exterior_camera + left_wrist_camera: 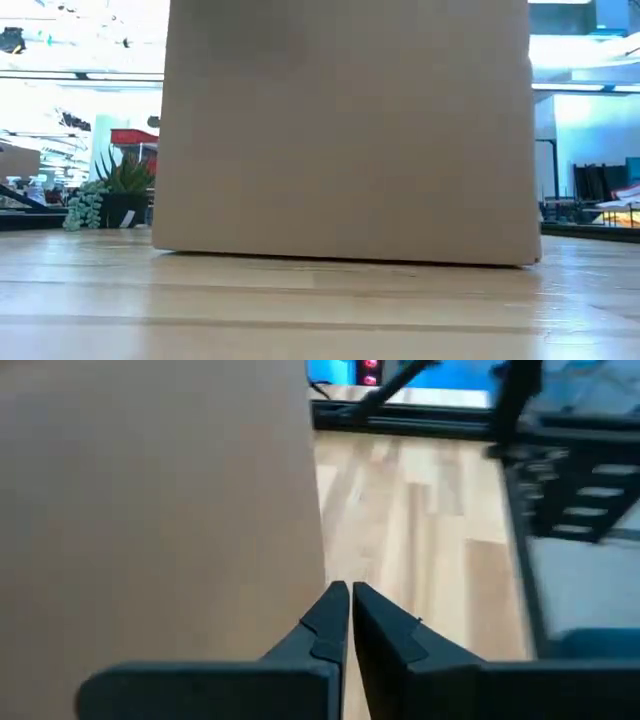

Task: Wrap mug
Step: Move the box to the top

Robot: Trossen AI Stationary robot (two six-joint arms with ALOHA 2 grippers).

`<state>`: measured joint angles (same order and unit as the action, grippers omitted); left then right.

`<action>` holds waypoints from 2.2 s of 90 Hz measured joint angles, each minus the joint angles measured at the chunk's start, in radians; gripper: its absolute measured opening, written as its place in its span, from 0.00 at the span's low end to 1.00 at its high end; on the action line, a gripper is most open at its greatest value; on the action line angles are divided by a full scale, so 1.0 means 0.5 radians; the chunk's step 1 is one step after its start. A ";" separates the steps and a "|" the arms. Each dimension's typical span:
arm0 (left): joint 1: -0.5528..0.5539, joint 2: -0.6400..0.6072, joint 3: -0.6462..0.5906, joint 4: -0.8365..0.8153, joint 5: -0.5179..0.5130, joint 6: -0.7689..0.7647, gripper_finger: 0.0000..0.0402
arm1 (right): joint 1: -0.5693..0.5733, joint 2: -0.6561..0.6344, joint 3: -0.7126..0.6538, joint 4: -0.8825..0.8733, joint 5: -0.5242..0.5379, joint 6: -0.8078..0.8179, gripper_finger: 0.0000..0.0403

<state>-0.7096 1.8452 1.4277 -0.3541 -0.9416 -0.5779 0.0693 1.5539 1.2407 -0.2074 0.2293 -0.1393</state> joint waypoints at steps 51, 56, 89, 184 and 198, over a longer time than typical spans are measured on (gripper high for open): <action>0.583 0.155 0.003 0.000 -0.101 0.298 0.00 | -0.352 -0.336 -0.017 -0.025 -0.248 -0.234 0.00; 0.609 0.155 0.003 0.048 -0.083 0.303 0.00 | -0.368 -0.366 -0.016 -0.062 -0.251 -0.187 0.00; 0.689 0.155 0.003 0.648 0.176 0.608 0.00 | -0.509 -0.252 0.001 -0.334 -0.286 -0.029 0.00; 1.100 0.326 0.003 1.686 0.444 0.990 0.00 | 0.552 -0.960 0.320 -0.982 -0.346 0.681 0.00; 0.875 0.139 0.002 1.432 0.617 1.014 0.00 | 1.035 -0.975 0.226 -1.256 -0.105 0.930 0.00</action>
<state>-0.2722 1.9145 1.4288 0.3620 -0.6329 -0.0709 0.5870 1.0664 1.3535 -0.8352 0.1770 0.3255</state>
